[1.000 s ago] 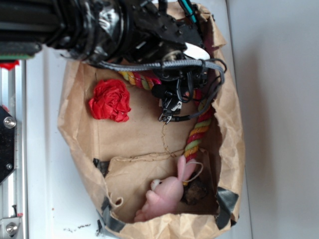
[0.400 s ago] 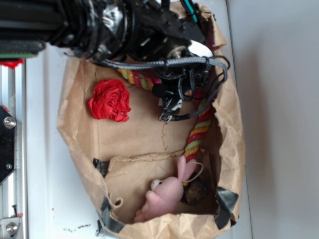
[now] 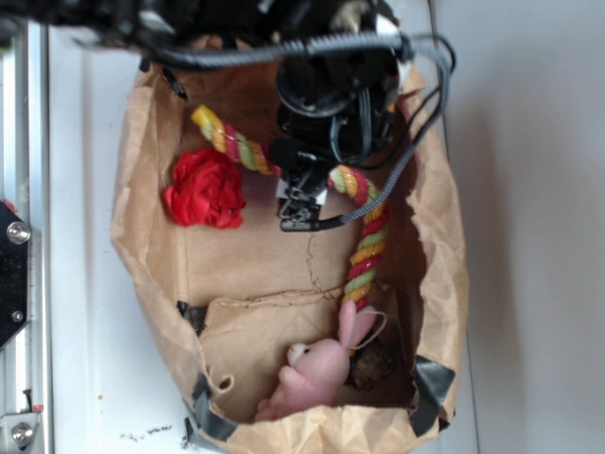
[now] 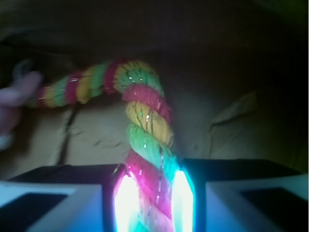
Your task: Grab the multicolored rope.
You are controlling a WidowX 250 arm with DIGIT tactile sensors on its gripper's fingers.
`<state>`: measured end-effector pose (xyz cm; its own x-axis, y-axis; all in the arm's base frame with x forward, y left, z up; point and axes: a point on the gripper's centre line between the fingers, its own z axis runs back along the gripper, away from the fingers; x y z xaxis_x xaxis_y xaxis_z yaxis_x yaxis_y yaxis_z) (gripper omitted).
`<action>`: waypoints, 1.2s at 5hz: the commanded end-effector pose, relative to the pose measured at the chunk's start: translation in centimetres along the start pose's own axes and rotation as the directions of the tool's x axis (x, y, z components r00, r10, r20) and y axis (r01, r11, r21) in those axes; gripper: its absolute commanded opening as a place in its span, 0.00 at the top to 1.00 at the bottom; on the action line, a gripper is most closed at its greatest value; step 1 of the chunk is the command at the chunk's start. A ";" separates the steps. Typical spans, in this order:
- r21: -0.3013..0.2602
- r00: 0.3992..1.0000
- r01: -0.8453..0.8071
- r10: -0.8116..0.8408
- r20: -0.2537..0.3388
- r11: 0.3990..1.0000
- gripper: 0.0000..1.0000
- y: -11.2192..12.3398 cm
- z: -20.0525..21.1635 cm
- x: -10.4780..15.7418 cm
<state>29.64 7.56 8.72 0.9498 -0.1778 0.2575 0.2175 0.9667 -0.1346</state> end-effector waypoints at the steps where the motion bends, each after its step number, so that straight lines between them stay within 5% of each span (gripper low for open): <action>1: 0.025 0.997 0.004 -0.006 0.077 1.000 1.00 -2.1 6.5 1.0; 4: 0.062 0.992 -0.084 0.077 0.102 0.995 1.00 -5.4 9.6 0.3; 5: 0.072 0.989 -0.089 0.080 0.124 0.993 1.00 -11.0 13.5 2.2; 6: 0.060 0.984 -0.097 0.087 0.153 0.994 1.00 -6.5 10.8 -0.1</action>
<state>25.44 2.02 18.72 0.9359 -0.0817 0.3425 0.1286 0.9848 -0.1166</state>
